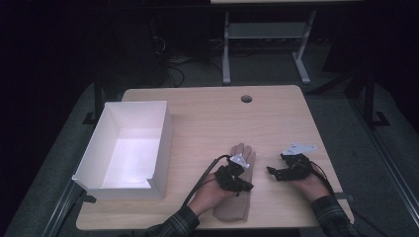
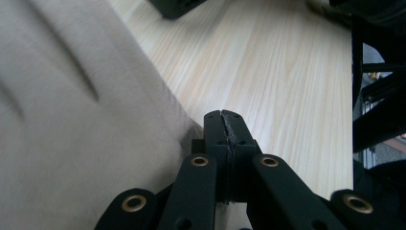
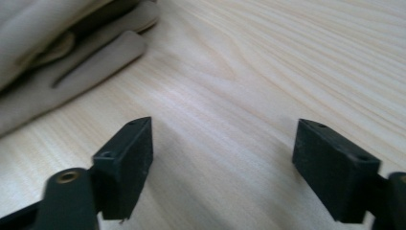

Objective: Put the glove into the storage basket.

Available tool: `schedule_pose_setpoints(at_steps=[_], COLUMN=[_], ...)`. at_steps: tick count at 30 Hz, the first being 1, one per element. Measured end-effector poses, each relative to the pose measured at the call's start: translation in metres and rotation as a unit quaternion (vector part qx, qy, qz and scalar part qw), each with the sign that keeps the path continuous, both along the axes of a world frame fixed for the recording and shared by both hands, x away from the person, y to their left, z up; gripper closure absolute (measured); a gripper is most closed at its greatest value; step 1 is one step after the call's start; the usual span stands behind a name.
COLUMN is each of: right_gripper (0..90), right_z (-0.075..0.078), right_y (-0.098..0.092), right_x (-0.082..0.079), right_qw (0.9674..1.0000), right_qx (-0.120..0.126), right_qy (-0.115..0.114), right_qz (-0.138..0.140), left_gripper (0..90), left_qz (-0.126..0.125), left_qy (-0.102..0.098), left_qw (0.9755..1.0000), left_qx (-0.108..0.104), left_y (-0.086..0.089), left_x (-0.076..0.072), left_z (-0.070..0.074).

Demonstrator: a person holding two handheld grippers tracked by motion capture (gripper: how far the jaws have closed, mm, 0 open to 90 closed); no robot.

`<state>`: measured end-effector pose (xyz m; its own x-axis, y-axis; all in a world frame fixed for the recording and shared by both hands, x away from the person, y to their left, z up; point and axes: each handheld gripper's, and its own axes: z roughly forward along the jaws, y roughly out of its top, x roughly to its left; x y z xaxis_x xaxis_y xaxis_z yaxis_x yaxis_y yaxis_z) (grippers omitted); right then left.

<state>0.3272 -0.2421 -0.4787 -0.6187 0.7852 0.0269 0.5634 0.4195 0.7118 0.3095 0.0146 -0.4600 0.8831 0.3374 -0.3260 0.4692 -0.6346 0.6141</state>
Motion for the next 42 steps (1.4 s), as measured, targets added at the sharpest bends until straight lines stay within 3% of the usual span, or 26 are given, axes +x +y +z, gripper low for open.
schedule_pose_setpoints(at_steps=[16,23,28,33,38,42], right_gripper=[17.3,17.0,17.0,17.0,16.9,17.0], right_z=[-0.003,-0.003,-0.003,-0.003,-0.003,-0.003], right_y=[-0.002,-0.002,-0.002,-0.002,-0.002,-0.002], right_x=[0.001,0.001,0.001,0.001,0.001,0.001], right_qw=[0.9998,0.9999,0.9999,0.9999,0.9999,0.9999], right_qx=[0.013,0.012,0.012,0.012,0.012,0.012], right_qy=[-0.004,-0.004,-0.004,-0.004,-0.004,-0.004], right_qz=[-0.011,-0.010,-0.011,-0.011,-0.011,-0.011], left_gripper=[89.4,88.0,76.4,60.6,37.0,21.5], left_qz=[0.023,0.033,0.034,0.050,0.062,0.073], left_qy=[-0.022,-0.021,-0.036,-0.058,-0.066,-0.079], left_qw=[0.9986,0.9984,0.9984,0.9968,0.9955,0.9930], left_qx=[0.042,0.042,0.026,0.023,0.028,0.049], left_y=[0.056,0.070,0.067,0.067,0.062,0.059], left_x=[-0.005,-0.006,-0.005,0.006,0.018,0.024], left_z=[0.008,0.013,0.028,0.039,0.037,0.028])
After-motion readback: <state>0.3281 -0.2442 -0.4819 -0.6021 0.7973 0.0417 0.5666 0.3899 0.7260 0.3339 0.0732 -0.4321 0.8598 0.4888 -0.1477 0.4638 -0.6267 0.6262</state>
